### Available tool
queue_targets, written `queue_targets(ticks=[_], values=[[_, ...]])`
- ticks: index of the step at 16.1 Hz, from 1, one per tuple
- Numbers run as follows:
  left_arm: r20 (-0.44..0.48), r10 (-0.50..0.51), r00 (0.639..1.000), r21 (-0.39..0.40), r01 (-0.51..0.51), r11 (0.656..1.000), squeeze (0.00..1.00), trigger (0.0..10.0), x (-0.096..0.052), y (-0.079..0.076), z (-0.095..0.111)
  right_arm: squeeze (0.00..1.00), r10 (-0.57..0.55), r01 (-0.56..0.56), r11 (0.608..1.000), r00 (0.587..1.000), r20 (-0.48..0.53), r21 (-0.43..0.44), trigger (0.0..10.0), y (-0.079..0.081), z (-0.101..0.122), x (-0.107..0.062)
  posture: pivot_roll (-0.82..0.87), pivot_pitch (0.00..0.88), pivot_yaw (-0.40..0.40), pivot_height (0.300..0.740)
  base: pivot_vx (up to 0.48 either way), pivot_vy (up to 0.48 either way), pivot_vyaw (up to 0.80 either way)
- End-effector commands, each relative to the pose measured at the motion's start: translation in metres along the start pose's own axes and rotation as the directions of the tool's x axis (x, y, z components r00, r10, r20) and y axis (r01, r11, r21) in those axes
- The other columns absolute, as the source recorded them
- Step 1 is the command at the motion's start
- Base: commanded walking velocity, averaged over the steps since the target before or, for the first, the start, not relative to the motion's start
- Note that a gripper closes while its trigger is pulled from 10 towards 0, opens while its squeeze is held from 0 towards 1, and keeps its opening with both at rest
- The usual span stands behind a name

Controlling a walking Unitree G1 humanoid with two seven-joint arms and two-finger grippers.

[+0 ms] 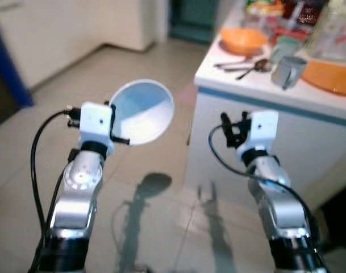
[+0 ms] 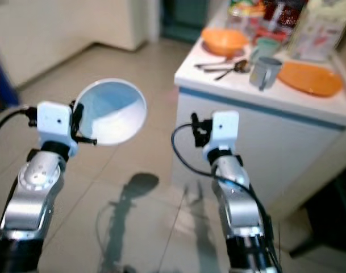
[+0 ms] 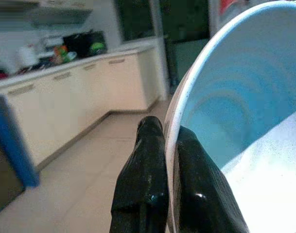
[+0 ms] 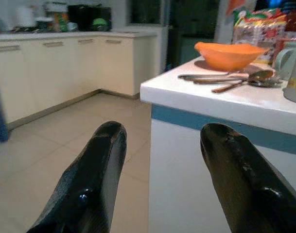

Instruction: Setting the table

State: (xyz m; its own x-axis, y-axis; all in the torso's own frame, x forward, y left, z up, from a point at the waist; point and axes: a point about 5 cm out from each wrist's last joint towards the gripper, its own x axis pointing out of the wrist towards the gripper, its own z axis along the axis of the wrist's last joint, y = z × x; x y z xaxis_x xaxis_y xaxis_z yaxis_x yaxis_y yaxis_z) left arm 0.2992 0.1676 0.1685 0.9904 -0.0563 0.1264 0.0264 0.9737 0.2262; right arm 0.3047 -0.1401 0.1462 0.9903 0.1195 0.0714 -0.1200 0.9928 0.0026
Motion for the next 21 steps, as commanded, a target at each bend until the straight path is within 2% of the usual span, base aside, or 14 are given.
queue_targets(ticks=[1,2,4,9,14,18,21], values=[[0.052,-0.019,0.998,0.003,0.019,1.000,0.00,10.0,0.002,-0.005,0.011,0.00,-0.015,0.015,1.000,1.000,0.017,-0.003,10.0,-0.004,0.005,0.000,0.10,0.000,-0.021,0.740,0.000,-0.337,0.80],[0.050,-0.018,0.999,0.001,0.018,1.000,0.00,10.0,0.003,-0.005,0.010,0.00,-0.002,0.002,1.000,1.000,0.013,-0.014,10.0,-0.003,0.004,0.000,0.10,0.000,-0.021,0.740,0.000,-0.341,0.80],[0.047,-0.027,0.999,0.004,0.027,1.000,0.00,10.0,0.000,-0.007,0.009,0.00,-0.041,0.040,0.999,0.999,0.006,0.031,10.0,-0.009,0.002,-0.003,0.10,0.000,-0.026,0.740,0.000,-0.341,0.00],[0.040,-0.028,0.999,-0.020,0.029,0.999,0.00,10.0,-0.003,-0.012,0.007,0.00,-0.025,0.025,0.999,1.000,-0.018,0.022,10.0,-0.010,-0.002,-0.008,0.09,0.000,-0.038,0.740,0.000,-0.340,0.00],[0.043,-0.009,0.999,-0.019,0.009,1.000,0.00,10.0,-0.002,-0.008,0.008,0.00,-0.050,0.050,0.999,0.999,0.006,0.021,10.0,-0.012,0.004,-0.006,0.08,0.000,-0.039,0.740,0.000,-0.340,0.00],[0.052,-0.021,0.998,-0.031,0.022,0.999,0.00,10.0,0.000,-0.016,0.010,0.00,-0.085,0.084,0.996,0.996,0.013,0.020,10.0,-0.021,0.006,-0.005,0.08,0.000,-0.045,0.740,0.000,-0.341,0.00],[0.050,-0.012,0.999,-0.037,0.013,0.999,0.00,10.0,0.001,-0.014,0.009,0.00,-0.083,0.083,0.996,0.996,0.022,0.016,10.0,-0.020,0.008,-0.004,0.07,0.000,-0.039,0.740,0.000,-0.339,0.00]])
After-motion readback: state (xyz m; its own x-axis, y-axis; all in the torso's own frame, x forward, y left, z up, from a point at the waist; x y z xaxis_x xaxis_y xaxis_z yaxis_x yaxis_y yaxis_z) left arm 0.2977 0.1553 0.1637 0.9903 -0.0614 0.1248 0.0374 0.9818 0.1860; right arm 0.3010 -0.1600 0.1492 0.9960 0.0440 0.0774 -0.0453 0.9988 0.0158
